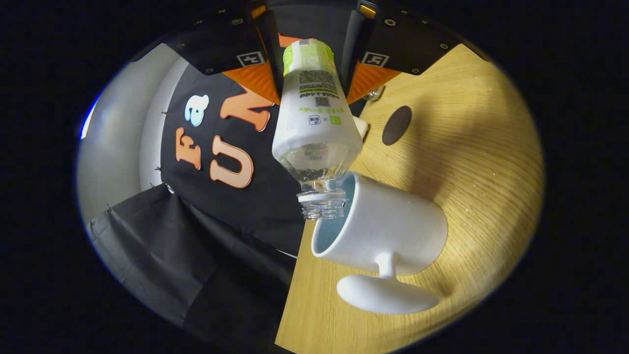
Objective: Take the bottle from table, then pour the juice into the cup, finally place the bottle on the coaster
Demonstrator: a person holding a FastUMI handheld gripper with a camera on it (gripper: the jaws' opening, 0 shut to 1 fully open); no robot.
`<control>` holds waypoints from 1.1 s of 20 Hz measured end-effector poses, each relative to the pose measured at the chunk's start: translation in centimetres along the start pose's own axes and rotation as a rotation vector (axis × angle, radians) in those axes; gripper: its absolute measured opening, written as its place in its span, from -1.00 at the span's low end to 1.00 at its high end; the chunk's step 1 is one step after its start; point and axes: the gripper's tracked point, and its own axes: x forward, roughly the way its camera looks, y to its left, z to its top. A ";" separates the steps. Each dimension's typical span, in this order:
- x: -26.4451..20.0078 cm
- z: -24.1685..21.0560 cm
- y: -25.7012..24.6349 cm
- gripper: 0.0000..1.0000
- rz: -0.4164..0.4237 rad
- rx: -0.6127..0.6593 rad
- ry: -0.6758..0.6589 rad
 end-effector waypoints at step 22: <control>6.4 -5.3 -1.2 0.14 -0.011 1.345 0.042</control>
